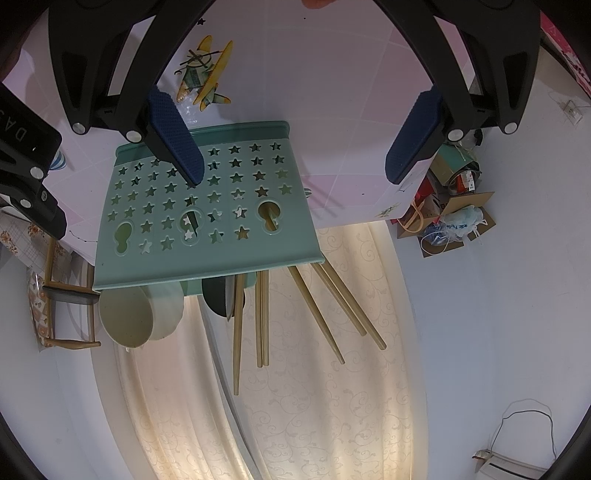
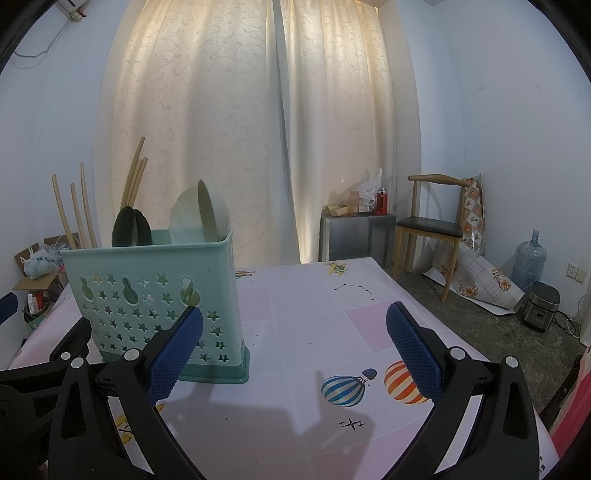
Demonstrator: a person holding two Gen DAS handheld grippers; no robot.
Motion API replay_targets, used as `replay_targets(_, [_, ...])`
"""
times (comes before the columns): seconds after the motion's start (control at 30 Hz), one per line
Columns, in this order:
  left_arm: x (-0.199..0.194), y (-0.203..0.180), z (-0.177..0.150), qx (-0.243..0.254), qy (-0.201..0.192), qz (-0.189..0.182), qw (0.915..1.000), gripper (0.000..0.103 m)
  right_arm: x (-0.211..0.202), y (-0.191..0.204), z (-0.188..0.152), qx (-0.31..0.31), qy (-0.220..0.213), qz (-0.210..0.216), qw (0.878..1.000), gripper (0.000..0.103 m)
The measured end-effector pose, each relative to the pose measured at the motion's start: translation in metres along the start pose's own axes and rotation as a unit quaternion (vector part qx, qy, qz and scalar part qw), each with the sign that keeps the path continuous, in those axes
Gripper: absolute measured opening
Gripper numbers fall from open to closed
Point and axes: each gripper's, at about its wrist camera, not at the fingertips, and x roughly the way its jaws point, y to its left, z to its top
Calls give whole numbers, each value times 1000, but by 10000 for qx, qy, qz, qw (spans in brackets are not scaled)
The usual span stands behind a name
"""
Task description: Organize utensils
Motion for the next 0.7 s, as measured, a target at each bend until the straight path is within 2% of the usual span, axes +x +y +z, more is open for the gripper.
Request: replay_targets(0.7, [0, 0, 1, -2, 1, 1, 10000, 95, 0, 0, 0, 1, 1, 0, 10000, 97])
